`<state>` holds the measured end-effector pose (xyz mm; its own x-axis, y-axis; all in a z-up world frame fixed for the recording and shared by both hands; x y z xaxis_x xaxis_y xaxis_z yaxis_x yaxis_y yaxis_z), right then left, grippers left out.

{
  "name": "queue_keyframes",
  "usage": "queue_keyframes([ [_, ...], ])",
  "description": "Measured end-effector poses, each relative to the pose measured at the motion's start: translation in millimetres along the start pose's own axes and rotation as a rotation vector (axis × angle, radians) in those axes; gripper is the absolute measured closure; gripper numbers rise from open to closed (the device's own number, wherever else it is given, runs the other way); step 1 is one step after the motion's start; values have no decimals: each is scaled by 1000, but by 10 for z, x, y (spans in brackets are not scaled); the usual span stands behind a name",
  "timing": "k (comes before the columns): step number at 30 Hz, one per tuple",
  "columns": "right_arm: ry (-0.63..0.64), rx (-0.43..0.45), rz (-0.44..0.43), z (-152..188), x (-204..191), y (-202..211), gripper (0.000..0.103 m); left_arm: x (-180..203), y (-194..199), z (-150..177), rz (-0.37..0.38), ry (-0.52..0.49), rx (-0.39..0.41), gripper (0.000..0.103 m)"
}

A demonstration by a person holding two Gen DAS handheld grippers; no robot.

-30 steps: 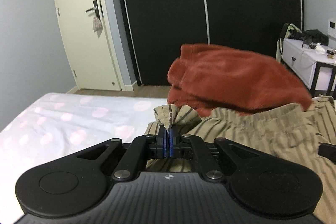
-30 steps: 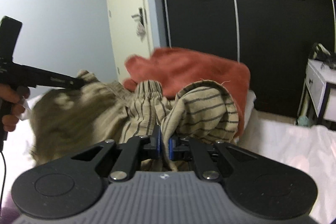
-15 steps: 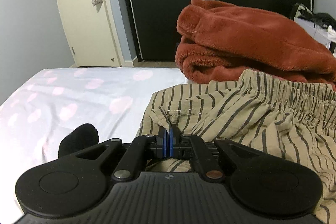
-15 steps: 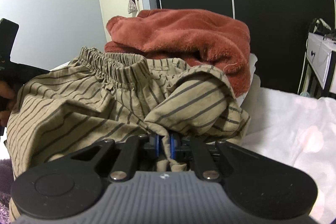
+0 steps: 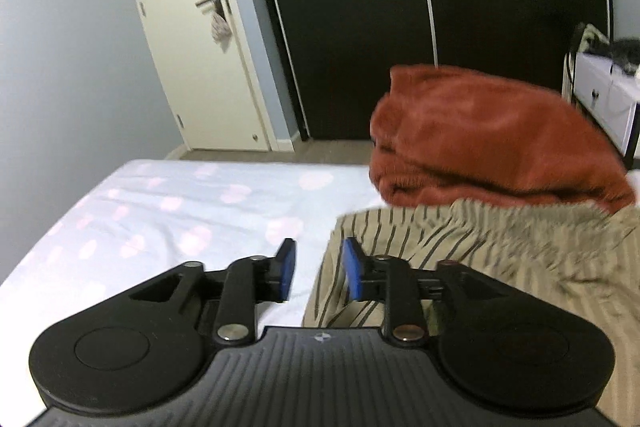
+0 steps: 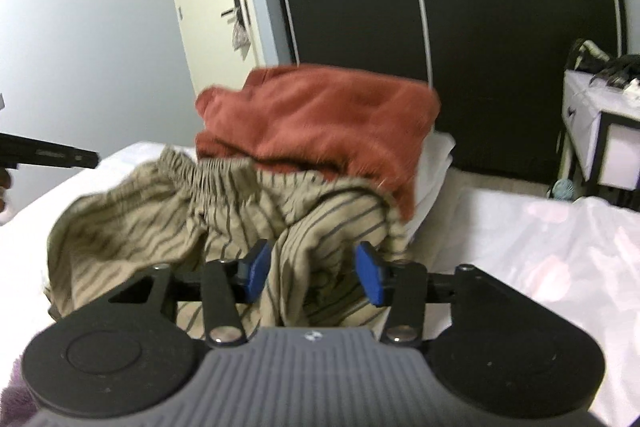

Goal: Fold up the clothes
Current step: 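Lower the pants onto the pile and open both grippers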

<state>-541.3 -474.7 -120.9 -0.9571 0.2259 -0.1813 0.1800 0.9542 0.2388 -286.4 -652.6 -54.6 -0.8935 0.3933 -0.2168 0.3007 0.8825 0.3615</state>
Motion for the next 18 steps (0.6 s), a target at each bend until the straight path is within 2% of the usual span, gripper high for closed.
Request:
queue_keyframes([
  [2, -9, 23, -6, -107, 11, 133, 45, 4, 220, -111, 0, 2, 17, 70],
  [4, -20, 43, -28, -226, -3, 227, 43, 24, 442, -215, -2, -2, 34, 61],
  [7, -30, 73, -72, -401, -54, 416, 32, 94, 765, -347, -6, -10, 57, 57],
  [11, -32, 106, -131, -611, -115, 686, 30, 207, 1189, -503, -7, 8, 92, 50],
  [13, -27, 120, -156, -708, -131, 826, 25, 285, 1396, -552, -3, 16, 120, 46],
  [17, -19, 91, -230, -816, -180, 1062, 20, 470, 1745, -603, -24, 12, 148, 39],
  [18, -15, 79, -250, -825, -195, 1111, 20, 514, 1807, -599, -34, 11, 146, 34],
])
Point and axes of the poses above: each gripper's, at about its wrist camera, not at the fingertips, and y roughly against the way its jaws point, x to its right, z to its underside, the point moved 5 cm from there along -y, roughly the way its jaws point, and after that the axes turned 12 degrees about x, right-handed, at the moved point
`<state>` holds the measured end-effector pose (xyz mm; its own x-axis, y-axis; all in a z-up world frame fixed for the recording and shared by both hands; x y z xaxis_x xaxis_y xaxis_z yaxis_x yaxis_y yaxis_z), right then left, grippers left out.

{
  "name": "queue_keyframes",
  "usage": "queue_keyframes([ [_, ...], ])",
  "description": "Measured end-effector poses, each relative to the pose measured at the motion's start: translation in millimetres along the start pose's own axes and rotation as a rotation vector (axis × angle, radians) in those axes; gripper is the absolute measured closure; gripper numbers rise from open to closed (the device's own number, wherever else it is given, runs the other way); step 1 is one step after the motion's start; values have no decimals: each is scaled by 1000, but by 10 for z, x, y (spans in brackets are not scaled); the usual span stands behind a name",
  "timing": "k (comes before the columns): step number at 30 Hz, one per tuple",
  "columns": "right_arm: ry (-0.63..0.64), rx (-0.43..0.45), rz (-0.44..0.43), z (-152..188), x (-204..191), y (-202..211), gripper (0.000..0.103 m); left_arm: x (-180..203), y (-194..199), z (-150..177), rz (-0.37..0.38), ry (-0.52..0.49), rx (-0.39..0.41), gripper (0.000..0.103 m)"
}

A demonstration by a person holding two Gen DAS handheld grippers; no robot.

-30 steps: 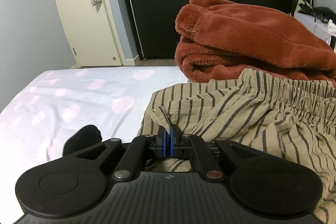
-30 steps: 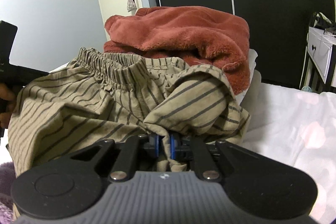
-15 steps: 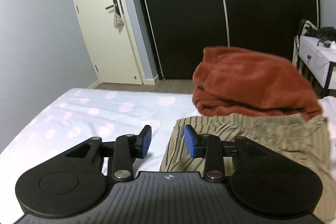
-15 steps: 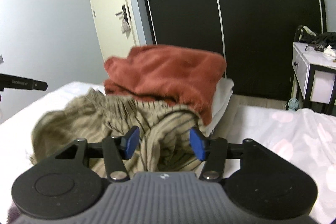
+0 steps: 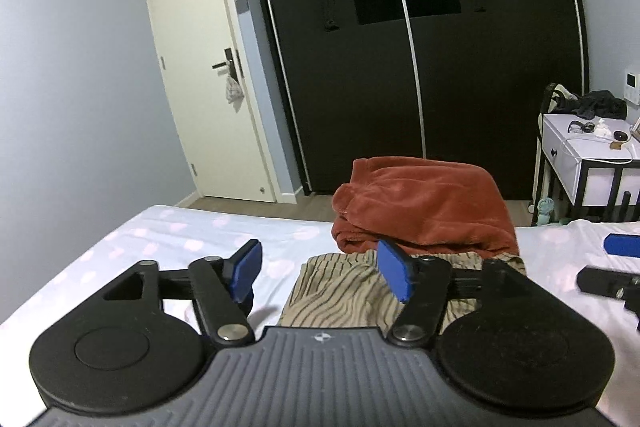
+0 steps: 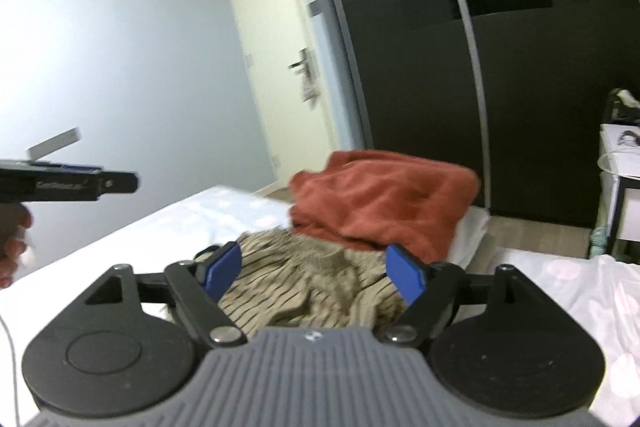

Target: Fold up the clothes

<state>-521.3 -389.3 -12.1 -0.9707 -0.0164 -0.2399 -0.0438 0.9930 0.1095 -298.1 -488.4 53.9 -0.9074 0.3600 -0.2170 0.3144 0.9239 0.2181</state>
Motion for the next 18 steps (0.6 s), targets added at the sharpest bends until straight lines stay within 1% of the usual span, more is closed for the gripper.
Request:
queue_keyframes([
  [1, 5, -13, -18, 3, -24, 39, 19, 44, 62, -2, -10, -2, -1, 29],
  [3, 18, -36, -50, 13, -65, 117, 16, 144, 177, 20, -27, -3, 5, 29],
  [7, 51, -75, -56, 88, -33, 251, 10, 339, 310, 169, -48, 28, -19, 28],
  [8, 57, -85, -56, 111, -19, 279, 8, 398, 333, 221, -50, 41, -26, 27],
  [10, 82, -98, -60, 165, -5, 310, 4, 522, 351, 336, -38, 64, -50, 27],
  [13, 125, -116, -69, 255, 10, 349, 2, 702, 336, 516, -42, 89, -81, 27],
  [16, 132, -154, -92, 376, 51, 346, 2, 806, 290, 689, -78, 101, -119, 27],
  [18, 127, -164, -103, 425, 88, 333, 2, 850, 266, 790, -106, 101, -140, 27],
])
Point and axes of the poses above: each gripper's, at about its wrist camera, not at the fingertips, and y roughly against the way its jaws point, x to its right, z to its underside, the point moved 5 cm from there along -y, roughly the way its jaws point, and after that the axes turned 12 degrees about x, right-handed, at the moved point
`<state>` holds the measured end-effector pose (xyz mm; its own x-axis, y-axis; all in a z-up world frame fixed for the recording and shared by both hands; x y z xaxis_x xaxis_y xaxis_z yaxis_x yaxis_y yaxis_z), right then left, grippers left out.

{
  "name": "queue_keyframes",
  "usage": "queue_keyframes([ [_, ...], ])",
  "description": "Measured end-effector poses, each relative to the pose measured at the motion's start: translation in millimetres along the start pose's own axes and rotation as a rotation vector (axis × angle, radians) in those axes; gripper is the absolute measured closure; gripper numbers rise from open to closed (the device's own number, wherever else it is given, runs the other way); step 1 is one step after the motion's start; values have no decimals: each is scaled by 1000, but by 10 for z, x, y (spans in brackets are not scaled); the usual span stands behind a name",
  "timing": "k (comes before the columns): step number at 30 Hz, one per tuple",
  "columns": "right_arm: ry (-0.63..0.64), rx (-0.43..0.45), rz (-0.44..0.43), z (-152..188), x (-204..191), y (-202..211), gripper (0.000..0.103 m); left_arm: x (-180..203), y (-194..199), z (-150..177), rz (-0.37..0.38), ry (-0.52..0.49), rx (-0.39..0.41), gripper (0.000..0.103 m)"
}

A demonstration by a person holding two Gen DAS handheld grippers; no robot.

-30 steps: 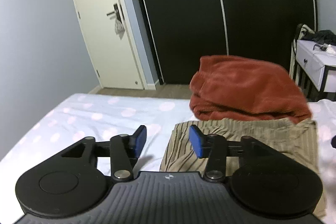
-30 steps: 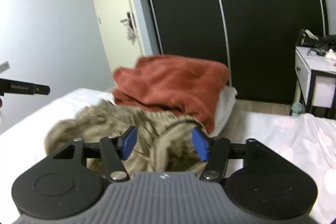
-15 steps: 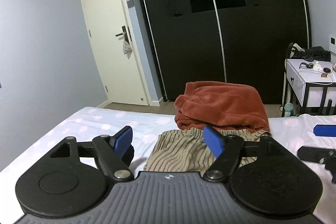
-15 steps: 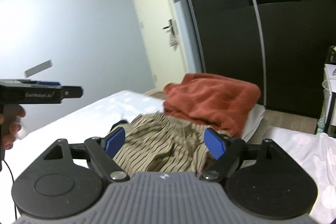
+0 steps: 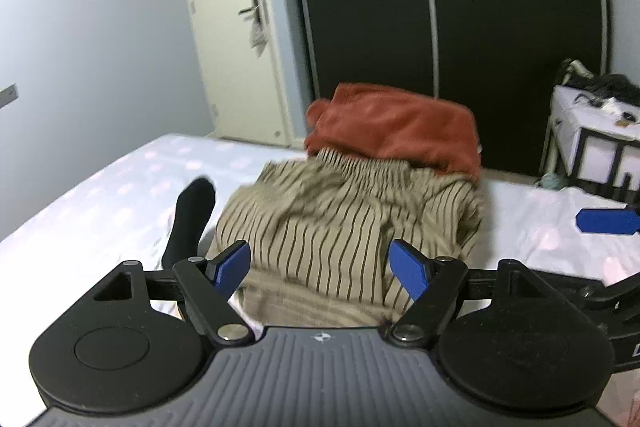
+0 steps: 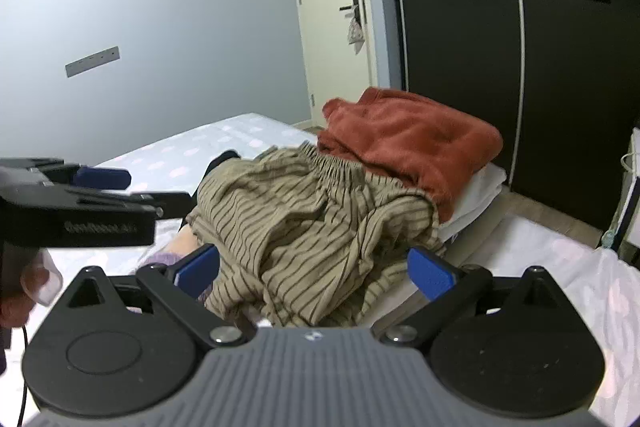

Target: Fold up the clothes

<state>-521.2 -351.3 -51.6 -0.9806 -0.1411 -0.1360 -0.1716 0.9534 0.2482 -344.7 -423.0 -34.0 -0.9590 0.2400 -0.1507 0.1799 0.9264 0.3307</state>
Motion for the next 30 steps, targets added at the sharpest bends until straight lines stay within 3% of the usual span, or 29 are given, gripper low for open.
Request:
queue_keyframes([
  [11, 19, -7, -14, 88, 61, -88, 1, 106, -163, 267, -65, 39, -80, 27],
  [15, 21, -22, -10, 121, 72, -122, 1, 129, -192, 288, -57, 46, -93, 27],
  [30, 26, -32, -27, 152, 5, -139, 1, 105, -129, 257, -53, 44, -85, 27],
])
Point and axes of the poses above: each gripper's, at about its wrist camera, not at the fingertips, and y roughly against the way its jaws point, x to its right, z to its underside, the point moved 5 cm from there along -y, roughly the way its jaws point, and after that the axes turned 12 degrees about x, right-handed, at the moved point
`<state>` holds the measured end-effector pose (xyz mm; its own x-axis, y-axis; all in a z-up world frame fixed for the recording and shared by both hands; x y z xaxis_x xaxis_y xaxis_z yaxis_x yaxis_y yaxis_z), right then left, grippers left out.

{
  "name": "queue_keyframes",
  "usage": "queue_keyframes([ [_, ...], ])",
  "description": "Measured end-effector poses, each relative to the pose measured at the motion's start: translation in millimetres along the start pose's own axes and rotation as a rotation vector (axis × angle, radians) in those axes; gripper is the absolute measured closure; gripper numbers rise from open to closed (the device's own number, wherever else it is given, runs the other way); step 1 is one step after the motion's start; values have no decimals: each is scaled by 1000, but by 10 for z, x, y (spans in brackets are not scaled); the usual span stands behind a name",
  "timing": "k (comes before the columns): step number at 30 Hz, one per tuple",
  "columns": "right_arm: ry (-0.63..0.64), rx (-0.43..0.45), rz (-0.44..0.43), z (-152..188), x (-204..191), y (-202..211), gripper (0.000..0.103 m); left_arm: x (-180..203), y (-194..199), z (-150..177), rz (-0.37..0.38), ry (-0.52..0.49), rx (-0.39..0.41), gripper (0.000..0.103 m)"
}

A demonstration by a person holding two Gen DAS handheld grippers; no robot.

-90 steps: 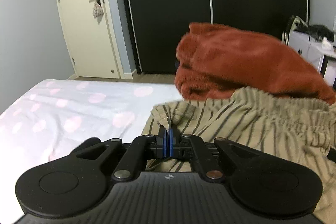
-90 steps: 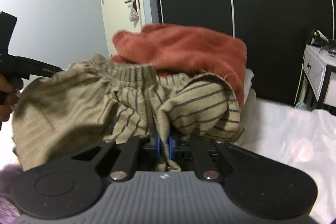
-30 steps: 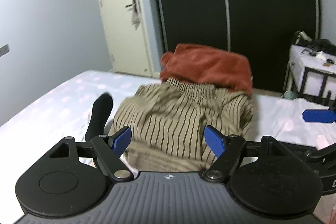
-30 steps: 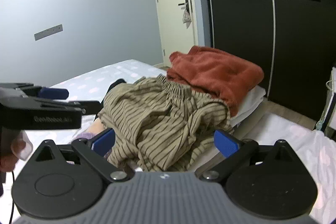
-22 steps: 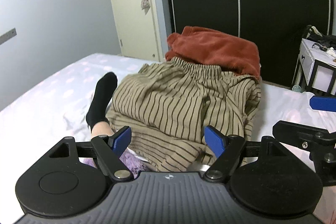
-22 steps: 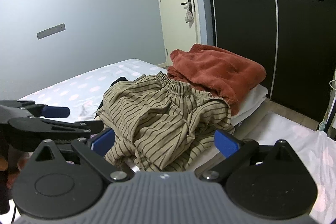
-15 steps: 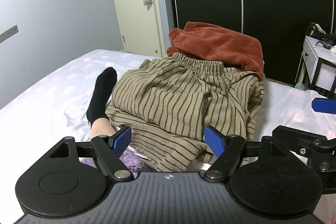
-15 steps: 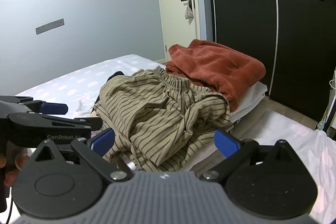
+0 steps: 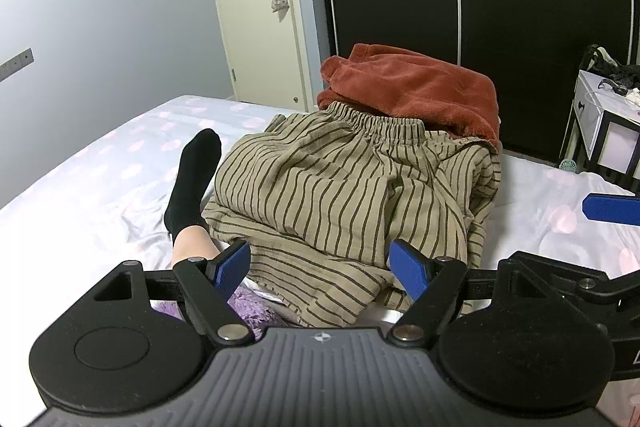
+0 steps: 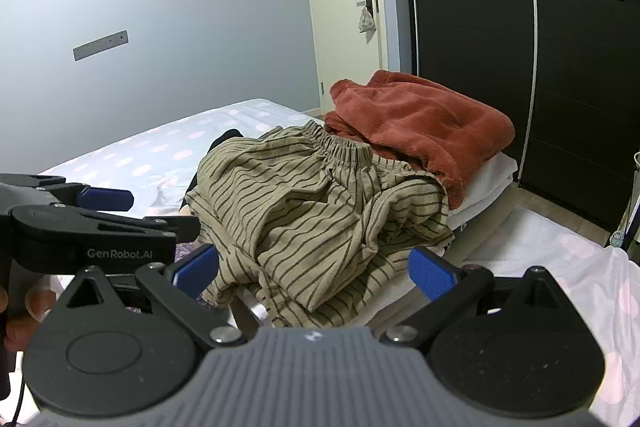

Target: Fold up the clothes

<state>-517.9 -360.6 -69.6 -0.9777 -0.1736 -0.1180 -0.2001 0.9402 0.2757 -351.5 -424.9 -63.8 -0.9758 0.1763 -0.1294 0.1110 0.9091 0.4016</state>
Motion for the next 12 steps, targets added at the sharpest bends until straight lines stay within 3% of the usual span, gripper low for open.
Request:
queue_keyframes([
  [12, -3, 1, -3, -3, -7, 2, 1, 39, 21, -11, 21, 0, 5, 27],
])
Point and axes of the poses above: each gripper's, at about its wrist camera, not at the fingertips, and y roughly against the way its jaws point, x to its right, z to its underside, the point moved 5 cm from there along -y, roughly the way its jaws point, and after that the axes turned 12 degrees about x, right-handed, at the moved point
